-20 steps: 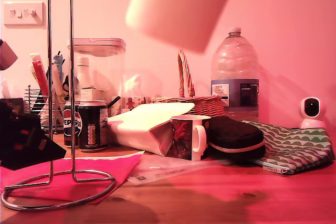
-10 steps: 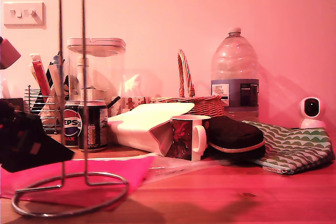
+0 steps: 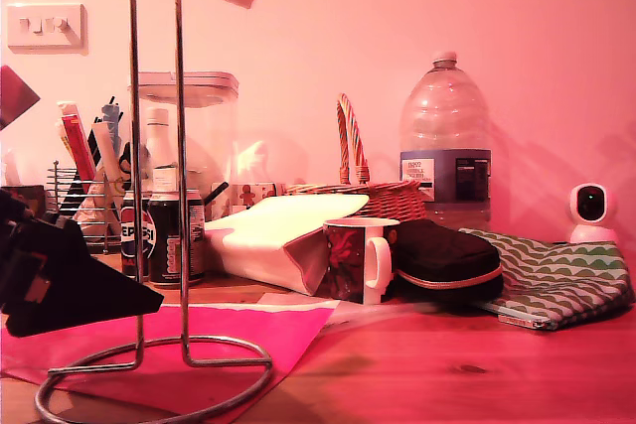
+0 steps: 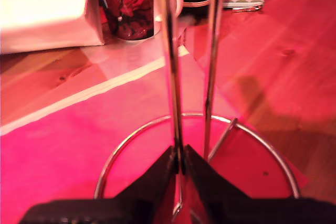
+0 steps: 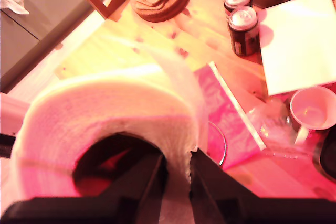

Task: Insert the paper towel roll into the metallic stand.

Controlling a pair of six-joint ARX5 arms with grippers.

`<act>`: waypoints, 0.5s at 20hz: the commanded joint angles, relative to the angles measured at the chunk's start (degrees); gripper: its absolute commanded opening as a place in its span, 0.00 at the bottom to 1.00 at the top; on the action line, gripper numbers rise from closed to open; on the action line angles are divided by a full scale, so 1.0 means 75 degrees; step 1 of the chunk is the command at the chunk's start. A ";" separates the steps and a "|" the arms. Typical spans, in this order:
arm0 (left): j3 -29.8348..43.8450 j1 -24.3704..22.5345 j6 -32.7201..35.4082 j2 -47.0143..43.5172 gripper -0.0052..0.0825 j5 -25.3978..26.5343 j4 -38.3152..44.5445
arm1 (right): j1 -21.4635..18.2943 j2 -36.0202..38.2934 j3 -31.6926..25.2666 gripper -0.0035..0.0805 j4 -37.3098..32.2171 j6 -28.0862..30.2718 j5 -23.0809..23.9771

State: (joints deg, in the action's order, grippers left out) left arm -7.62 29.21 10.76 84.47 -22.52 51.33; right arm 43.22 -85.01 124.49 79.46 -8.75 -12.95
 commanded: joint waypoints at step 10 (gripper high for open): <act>-0.0440 0.1116 0.0711 0.0041 0.03 -0.0455 -0.0935 | 0.0038 0.0055 0.0262 0.03 -0.0152 0.0009 -0.0096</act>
State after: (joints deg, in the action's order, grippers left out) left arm -11.09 35.62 14.98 84.36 -24.43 45.17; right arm 43.22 -84.01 125.80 79.88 -8.75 -13.13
